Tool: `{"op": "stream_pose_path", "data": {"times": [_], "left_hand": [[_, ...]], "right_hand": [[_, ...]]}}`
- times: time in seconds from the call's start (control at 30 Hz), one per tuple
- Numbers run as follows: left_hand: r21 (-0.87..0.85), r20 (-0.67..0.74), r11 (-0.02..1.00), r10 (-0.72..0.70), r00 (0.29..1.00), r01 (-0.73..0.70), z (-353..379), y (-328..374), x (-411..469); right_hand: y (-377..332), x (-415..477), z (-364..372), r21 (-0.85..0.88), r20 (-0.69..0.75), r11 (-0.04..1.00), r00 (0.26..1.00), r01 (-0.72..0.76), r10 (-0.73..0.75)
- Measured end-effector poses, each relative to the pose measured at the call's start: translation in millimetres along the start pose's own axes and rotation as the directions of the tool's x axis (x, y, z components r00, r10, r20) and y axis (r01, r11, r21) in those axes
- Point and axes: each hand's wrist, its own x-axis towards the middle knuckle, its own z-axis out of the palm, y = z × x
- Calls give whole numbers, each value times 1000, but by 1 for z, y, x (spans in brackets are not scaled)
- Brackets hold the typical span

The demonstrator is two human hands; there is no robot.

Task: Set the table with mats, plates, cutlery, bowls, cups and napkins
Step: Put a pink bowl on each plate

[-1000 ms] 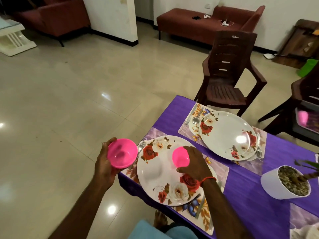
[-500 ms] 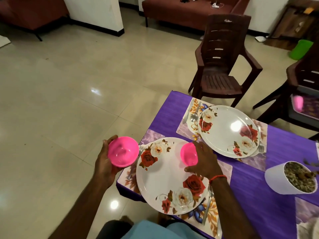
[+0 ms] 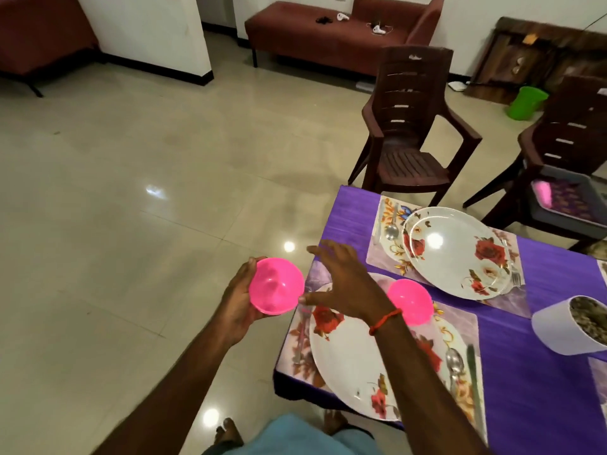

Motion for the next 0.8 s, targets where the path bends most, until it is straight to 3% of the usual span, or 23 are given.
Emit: {"op": "stream_pose_path", "data": {"times": [0.33, 0.8], "left_hand": [[91, -1, 995, -40, 999, 40, -98, 48, -7], [68, -65, 994, -82, 995, 86, -160, 98, 21]], "right_hand": [[-132, 55, 96, -29, 143, 995, 986, 92, -87], [-176, 132, 116, -4, 188, 988, 970, 157, -153]]}}
